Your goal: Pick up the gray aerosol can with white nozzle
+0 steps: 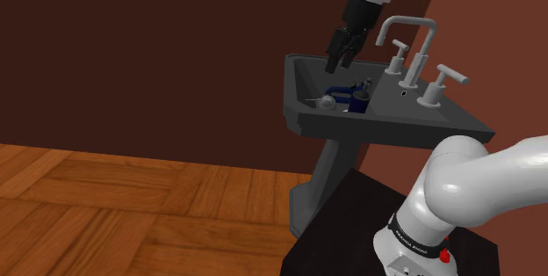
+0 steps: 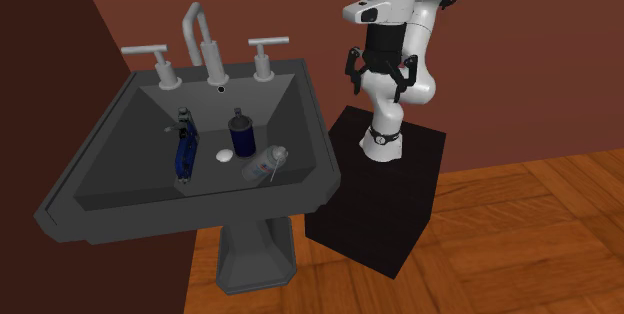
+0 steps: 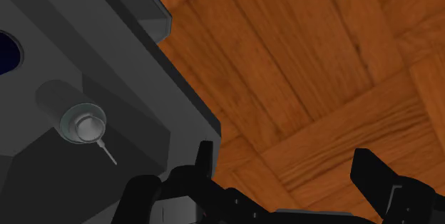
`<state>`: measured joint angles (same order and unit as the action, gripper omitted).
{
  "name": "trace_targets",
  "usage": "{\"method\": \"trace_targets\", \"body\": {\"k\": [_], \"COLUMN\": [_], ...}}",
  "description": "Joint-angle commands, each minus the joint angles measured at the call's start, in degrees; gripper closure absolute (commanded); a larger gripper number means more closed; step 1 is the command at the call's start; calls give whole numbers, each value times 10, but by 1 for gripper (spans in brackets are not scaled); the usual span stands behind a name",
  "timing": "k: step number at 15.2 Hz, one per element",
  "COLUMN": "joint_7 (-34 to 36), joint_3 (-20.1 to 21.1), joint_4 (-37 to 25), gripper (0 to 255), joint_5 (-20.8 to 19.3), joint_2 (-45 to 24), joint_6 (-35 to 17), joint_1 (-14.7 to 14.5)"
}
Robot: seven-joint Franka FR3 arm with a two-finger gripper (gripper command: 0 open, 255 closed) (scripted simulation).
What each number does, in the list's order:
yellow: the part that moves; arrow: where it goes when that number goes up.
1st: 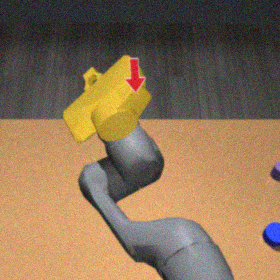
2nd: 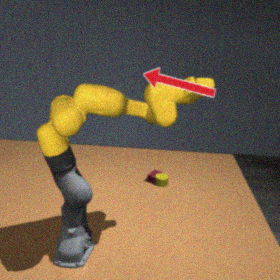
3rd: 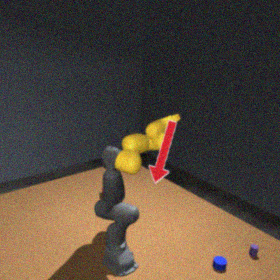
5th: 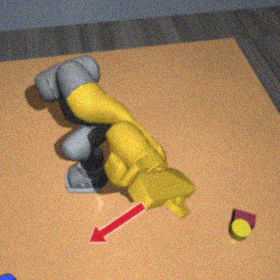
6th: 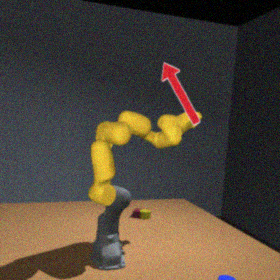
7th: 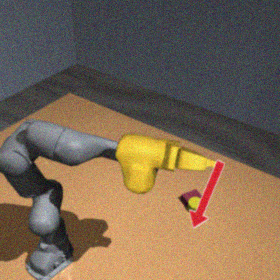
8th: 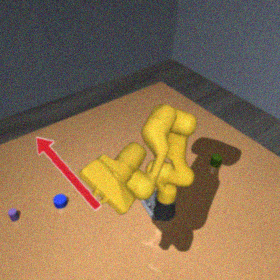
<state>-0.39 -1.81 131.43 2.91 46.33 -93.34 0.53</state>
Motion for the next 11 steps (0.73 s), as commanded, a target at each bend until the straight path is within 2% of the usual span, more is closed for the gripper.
{"method": "trace_targets", "body": {"k": [1, 11], "joint_7": [0, -45], "joint_3": [0, -2], "joint_4": [0, -17], "gripper": [0, 0], "joint_5": [0, -131], "joint_2": [0, -174], "joint_6": [0, -64], "joint_1": [0, 36]}}
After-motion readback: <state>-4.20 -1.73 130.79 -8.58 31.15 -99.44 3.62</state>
